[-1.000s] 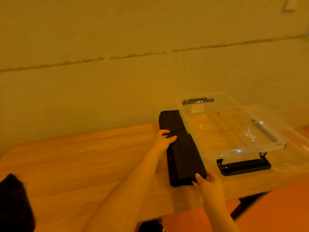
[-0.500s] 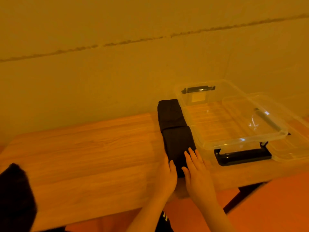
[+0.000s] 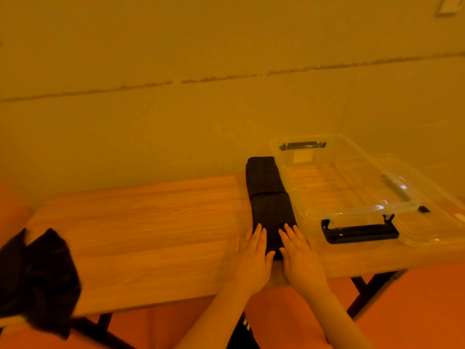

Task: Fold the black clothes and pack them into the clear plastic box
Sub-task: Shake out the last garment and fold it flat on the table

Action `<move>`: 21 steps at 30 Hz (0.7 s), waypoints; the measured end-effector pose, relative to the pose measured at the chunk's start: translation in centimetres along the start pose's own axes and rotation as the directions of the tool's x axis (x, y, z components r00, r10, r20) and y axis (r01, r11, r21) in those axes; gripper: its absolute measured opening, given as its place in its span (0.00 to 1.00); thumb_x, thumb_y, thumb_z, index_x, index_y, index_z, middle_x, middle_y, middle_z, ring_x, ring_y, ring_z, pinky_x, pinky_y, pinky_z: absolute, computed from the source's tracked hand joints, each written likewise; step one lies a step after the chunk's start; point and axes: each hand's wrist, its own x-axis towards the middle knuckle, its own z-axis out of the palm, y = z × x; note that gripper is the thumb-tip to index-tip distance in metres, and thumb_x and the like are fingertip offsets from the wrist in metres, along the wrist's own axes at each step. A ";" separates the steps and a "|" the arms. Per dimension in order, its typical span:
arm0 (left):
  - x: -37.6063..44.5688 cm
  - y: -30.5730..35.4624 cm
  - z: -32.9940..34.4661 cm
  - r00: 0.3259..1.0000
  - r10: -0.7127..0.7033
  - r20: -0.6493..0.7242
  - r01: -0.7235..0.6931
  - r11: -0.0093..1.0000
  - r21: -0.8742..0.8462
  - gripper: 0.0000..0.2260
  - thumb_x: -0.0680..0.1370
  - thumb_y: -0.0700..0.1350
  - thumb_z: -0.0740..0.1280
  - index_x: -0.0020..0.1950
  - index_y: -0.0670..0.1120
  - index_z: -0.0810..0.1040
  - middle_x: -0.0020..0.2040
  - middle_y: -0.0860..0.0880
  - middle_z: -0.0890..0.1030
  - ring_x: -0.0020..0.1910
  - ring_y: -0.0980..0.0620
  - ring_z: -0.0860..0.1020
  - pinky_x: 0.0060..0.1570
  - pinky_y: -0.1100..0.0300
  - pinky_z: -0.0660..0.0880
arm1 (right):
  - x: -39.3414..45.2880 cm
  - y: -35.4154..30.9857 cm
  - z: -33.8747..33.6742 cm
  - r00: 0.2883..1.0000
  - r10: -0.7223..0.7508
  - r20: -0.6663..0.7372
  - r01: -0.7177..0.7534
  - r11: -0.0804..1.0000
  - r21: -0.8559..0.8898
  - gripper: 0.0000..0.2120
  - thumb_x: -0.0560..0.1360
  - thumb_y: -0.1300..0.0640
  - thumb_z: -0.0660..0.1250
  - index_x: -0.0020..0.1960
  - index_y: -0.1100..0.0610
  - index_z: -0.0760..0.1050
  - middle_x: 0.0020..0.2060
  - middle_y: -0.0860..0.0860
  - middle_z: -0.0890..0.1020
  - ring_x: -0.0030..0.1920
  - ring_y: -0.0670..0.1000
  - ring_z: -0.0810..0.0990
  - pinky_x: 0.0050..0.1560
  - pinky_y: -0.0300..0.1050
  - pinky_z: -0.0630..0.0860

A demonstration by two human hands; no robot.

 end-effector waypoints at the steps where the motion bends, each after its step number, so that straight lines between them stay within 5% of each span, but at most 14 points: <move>1: -0.4 -0.3 -0.4 1.000 -0.011 0.002 0.011 1.000 -0.007 0.50 0.59 0.64 0.21 0.77 0.46 0.44 0.77 0.49 0.44 0.76 0.50 0.43 0.72 0.51 0.42 | 0.0 -0.3 -0.2 1.000 0.008 0.001 -0.008 1.000 -0.015 0.23 0.72 0.51 0.52 0.56 0.60 0.80 0.56 0.57 0.80 0.57 0.58 0.79 0.48 0.58 0.78; 5: -4.3 -4.0 -1.8 0.988 -0.147 -0.037 0.146 0.989 -0.034 0.49 0.59 0.65 0.23 0.77 0.45 0.44 0.77 0.47 0.45 0.76 0.49 0.44 0.72 0.51 0.39 | -0.5 -3.6 -0.8 0.994 -0.011 -0.111 0.014 0.999 0.030 0.26 0.73 0.49 0.51 0.59 0.64 0.77 0.58 0.61 0.79 0.60 0.61 0.77 0.55 0.62 0.72; 7: -7.2 -6.6 -3.3 0.974 -0.211 -0.081 0.210 0.977 -0.029 0.47 0.65 0.64 0.24 0.76 0.44 0.52 0.77 0.44 0.53 0.76 0.45 0.52 0.70 0.52 0.42 | -0.9 -6.9 -0.5 0.982 -0.115 -0.150 0.125 0.990 0.059 0.25 0.74 0.50 0.52 0.59 0.64 0.77 0.58 0.61 0.79 0.60 0.62 0.76 0.57 0.64 0.69; 9: -9.7 -10.0 -3.9 0.935 -0.295 -0.194 0.314 0.947 0.073 0.41 0.77 0.60 0.29 0.67 0.43 0.73 0.67 0.42 0.73 0.66 0.44 0.72 0.65 0.48 0.65 | -1.3 -11.0 0.3 0.964 -0.245 -0.100 0.254 0.963 0.092 0.25 0.78 0.48 0.49 0.57 0.64 0.78 0.56 0.60 0.80 0.58 0.62 0.78 0.54 0.64 0.71; 11: -11.9 -13.7 -4.0 0.909 -0.370 -0.190 0.396 0.910 0.121 0.34 0.80 0.56 0.37 0.57 0.43 0.81 0.56 0.44 0.81 0.55 0.45 0.80 0.50 0.47 0.77 | -1.6 -15.1 1.2 0.935 -0.353 0.023 0.349 0.930 0.113 0.32 0.81 0.47 0.40 0.56 0.62 0.79 0.54 0.59 0.81 0.55 0.60 0.80 0.50 0.62 0.75; 15: -15.2 -21.5 -4.5 0.837 -0.484 -0.254 0.521 0.847 0.105 0.25 0.74 0.54 0.52 0.53 0.40 0.82 0.54 0.41 0.82 0.54 0.41 0.80 0.49 0.41 0.76 | -1.3 -22.3 3.9 0.838 -0.529 0.133 0.512 0.847 0.141 0.42 0.78 0.40 0.30 0.60 0.63 0.76 0.60 0.60 0.78 0.59 0.61 0.77 0.58 0.58 0.69; 18: -17.5 -27.0 -4.4 0.760 -0.586 -0.281 0.628 0.774 0.085 0.27 0.74 0.55 0.53 0.59 0.38 0.79 0.60 0.39 0.78 0.60 0.39 0.76 0.54 0.37 0.72 | -0.1 -26.8 6.1 0.725 -0.656 0.208 0.637 0.754 0.157 0.58 0.58 0.32 0.14 0.75 0.57 0.53 0.75 0.55 0.55 0.75 0.54 0.52 0.73 0.50 0.46; 21: -18.6 -31.1 -4.2 0.674 -0.677 -0.297 0.711 0.703 0.010 0.35 0.75 0.61 0.43 0.70 0.38 0.68 0.70 0.38 0.67 0.71 0.38 0.64 0.67 0.39 0.60 | 1.1 -31.5 7.8 0.654 -0.705 0.275 0.670 0.708 0.222 0.49 0.63 0.33 0.21 0.76 0.55 0.48 0.76 0.51 0.50 0.76 0.50 0.46 0.73 0.45 0.41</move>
